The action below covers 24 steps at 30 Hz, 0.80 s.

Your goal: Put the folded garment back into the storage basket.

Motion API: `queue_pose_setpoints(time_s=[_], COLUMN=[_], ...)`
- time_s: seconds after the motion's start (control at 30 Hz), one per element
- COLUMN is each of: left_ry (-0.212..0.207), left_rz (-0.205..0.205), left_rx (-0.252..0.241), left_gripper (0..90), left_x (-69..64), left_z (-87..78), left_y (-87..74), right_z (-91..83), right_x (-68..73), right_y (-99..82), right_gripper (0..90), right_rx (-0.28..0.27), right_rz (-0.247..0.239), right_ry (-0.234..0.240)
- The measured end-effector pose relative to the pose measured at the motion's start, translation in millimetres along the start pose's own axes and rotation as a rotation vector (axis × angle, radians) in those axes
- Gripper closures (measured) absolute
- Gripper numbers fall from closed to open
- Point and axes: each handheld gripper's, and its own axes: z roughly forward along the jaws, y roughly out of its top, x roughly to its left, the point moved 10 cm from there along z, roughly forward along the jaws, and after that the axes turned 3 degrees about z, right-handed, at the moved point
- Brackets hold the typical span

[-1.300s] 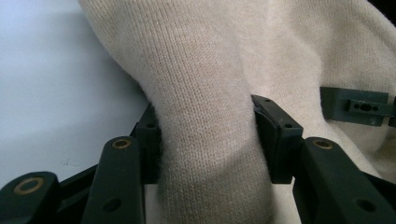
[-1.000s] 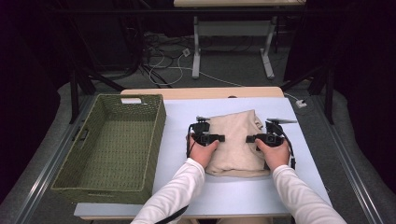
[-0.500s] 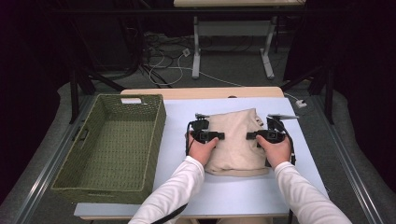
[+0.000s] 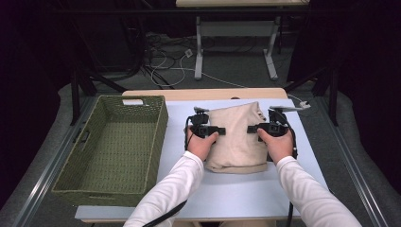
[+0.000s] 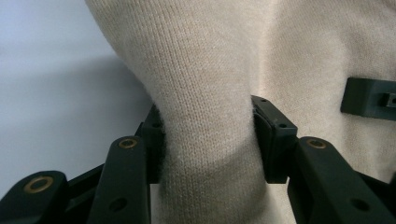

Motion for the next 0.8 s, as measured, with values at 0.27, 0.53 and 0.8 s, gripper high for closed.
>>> queue_pose_setpoints(time_s=[0.27, 0.53, 0.8], left_ry=[-0.034, -0.072, -0.077], left_rz=[-0.008, -0.019, 0.006], left_rx=[0.004, -0.002, -0.006], left_gripper=[57.0, 57.8, 58.0], left_x=[-3.7, -14.0, -25.1], left_z=[-7.0, -17.8, -35.7], left_y=[8.5, 21.6, 38.9], right_z=[-8.3, -21.0, -32.9], right_x=[7.5, 16.5, 27.3], right_y=[6.5, 15.4, 27.5], right_gripper=[76.0, 76.0, 76.0], right_rx=[-0.001, -0.007, -0.020], right_rz=[0.004, 0.012, 0.020], right_ry=[0.017, 0.033, 0.051])
